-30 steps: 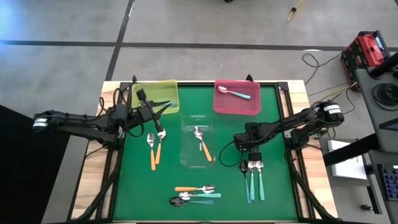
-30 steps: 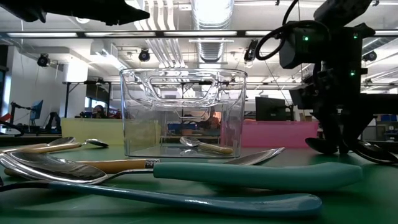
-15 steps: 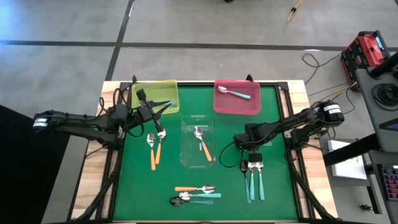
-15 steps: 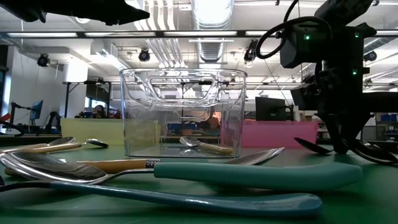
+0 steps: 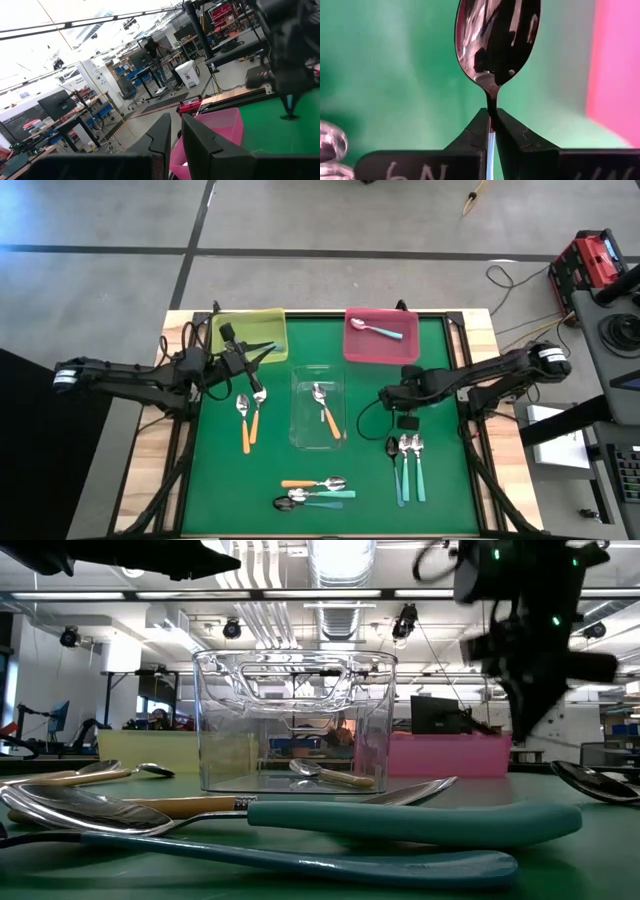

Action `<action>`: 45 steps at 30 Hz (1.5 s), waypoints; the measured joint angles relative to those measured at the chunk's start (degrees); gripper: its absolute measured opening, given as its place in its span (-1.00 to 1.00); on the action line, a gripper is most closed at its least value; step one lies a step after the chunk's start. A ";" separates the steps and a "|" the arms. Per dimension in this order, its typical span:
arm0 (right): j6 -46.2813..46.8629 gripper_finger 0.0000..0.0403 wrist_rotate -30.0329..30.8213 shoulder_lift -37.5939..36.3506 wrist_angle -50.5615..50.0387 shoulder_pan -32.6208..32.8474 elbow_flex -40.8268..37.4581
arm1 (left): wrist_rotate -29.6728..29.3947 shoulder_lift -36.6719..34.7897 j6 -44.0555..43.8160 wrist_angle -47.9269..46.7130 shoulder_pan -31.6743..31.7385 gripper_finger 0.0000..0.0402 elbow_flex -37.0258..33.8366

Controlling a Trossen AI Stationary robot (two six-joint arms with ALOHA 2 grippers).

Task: Sort silverware by color (type)
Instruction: Put the middle right blue spoon into the yellow bin

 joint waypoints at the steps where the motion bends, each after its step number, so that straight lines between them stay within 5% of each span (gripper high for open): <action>1: 0.55 -0.95 1.15 -1.24 0.09 0.01 0.87 | 0.00 -0.01 0.05 0.00 -0.01 -0.86 0.00; 9: 1.33 -0.95 9.02 -6.61 2.53 0.05 9.07 | -0.02 -1.68 0.38 0.11 0.00 -0.86 -0.02; 21: -14.49 -0.95 10.63 -1.77 27.37 -4.35 21.36 | 0.05 -5.15 -0.63 0.11 0.11 -0.86 -0.78; 28: -23.45 -0.95 -1.34 3.76 46.97 -12.14 21.93 | -0.19 -8.49 -0.57 0.04 0.48 -0.86 -2.64; 35: -25.70 -0.95 -10.59 11.70 64.97 -18.51 22.12 | -7.28 -13.33 0.62 -0.01 0.59 -0.86 -4.65; 45: -25.83 -0.95 -19.62 25.06 70.05 -24.42 33.56 | -11.48 -18.34 3.78 -0.16 1.33 -0.86 -8.62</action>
